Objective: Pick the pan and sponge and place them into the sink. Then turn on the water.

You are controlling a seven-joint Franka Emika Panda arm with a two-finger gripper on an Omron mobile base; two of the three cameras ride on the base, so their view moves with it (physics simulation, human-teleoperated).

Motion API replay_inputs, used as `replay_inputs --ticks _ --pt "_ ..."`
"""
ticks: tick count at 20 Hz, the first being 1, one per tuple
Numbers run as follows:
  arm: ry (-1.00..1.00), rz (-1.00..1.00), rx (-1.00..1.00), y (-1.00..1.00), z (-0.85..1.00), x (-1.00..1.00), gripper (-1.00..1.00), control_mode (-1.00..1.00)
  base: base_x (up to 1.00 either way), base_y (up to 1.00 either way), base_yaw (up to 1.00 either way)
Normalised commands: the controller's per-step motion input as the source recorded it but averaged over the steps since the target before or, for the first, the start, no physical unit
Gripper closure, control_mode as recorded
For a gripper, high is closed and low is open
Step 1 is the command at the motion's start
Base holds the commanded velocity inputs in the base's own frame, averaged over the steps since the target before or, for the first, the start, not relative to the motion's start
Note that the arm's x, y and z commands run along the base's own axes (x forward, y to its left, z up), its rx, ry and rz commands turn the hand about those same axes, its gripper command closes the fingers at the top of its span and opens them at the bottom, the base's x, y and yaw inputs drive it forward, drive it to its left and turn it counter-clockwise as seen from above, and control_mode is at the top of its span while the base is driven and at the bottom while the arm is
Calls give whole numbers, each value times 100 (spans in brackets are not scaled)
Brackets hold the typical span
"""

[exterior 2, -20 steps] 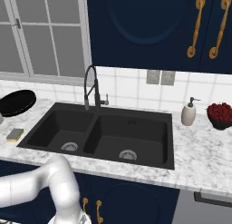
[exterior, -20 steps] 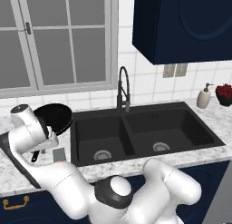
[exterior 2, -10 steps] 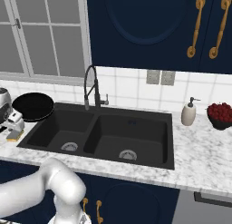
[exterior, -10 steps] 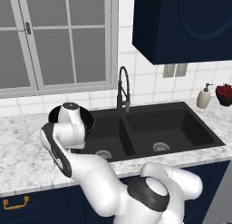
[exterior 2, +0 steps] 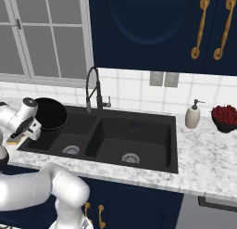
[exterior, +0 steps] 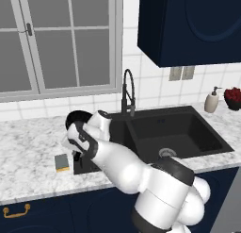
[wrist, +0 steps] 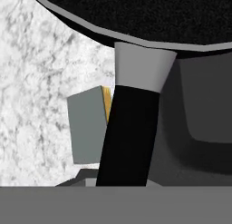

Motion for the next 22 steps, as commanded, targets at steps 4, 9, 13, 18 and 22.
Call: replay_inputs --ticks 4,9,13,18,22 --pt "8 -10 0 -9 0 21 100 -100 0 0 0" --pt "25 -19 0 -1 0 19 100 -100 0 0 0" --pt "20 -22 0 -6 4 12 100 -100 0 0 0" --pt "2 -18 0 -20 1 2 100 -100 0 0 0" --pt "10 -13 0 -25 0 2 100 -100 0 0 0"
